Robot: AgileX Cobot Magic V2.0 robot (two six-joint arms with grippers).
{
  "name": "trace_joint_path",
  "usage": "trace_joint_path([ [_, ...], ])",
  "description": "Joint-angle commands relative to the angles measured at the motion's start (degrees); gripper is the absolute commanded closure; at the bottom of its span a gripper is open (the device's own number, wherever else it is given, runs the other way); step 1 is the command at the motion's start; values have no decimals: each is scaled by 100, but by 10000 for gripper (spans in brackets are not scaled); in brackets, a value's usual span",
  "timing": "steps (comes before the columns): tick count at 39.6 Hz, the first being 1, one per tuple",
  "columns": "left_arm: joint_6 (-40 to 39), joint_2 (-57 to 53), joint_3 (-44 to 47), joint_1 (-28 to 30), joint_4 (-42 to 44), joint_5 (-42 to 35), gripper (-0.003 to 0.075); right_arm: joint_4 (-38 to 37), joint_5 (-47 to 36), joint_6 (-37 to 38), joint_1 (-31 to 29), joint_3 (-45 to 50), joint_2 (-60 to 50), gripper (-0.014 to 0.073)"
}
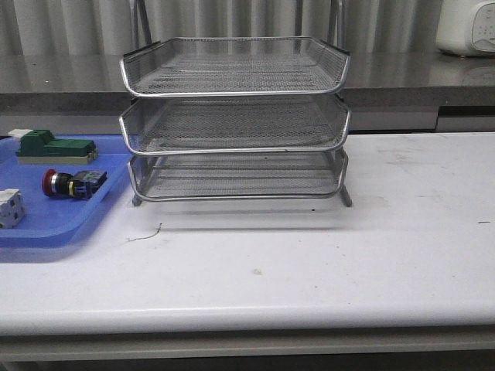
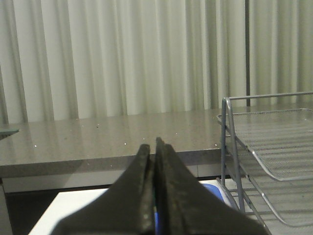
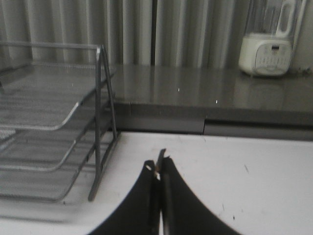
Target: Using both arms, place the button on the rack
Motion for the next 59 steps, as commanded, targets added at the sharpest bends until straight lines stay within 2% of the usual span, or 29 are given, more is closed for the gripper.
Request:
trace_joint_path([
  [1,-23,641,-765,-40,98,177,738,-61,-96,-58,-9,-720,402,652],
  [5,-23,1400,-1330,-40,98,726,739,-61,384,-58,-9,-1276,1081,652],
  [9,-23,2117,-1601,-40,98,769,739,-61,661,-58,-9,-1624,1740,652],
  [17,-23,2451,-1663,-40,98,767,738,-3,797,-58,-9,-1759,2256,652],
  [20,-23,2451,-1663,-40,98,778,721,15,791,-58,-9,-1759,2256,617],
  [23,-23,2451,-1663,-40,98,787,620,15,791,-58,-9,-1759,2256,496],
  [25,-23,2451,-1663,-40,88,791,488,15,791,-58,-9,-1759,2256,342],
  [27,-23,2451,-1663,-40,68,800,330,15,791,-58,-9,-1759,2256,208],
  [30,-23,2451,-1663,-40,68,800,140,15,796,-58,-9,-1759,2256,25],
  [33,-23,2451,-1635,-40,68,800,46,15,796,-58,-9,-1759,2256,-74],
  [41,-23,2451,-1574,-40,68,800,38,35,750,-58,-9,-1754,2256,-48],
  [46,-23,2451,-1574,-40,68,800,39,318,671,-52,-9,-1785,2414,-48],
  [59,-23,2451,-1574,-40,68,800,38,1844,905,-52,-9,-2874,4961,-48],
])
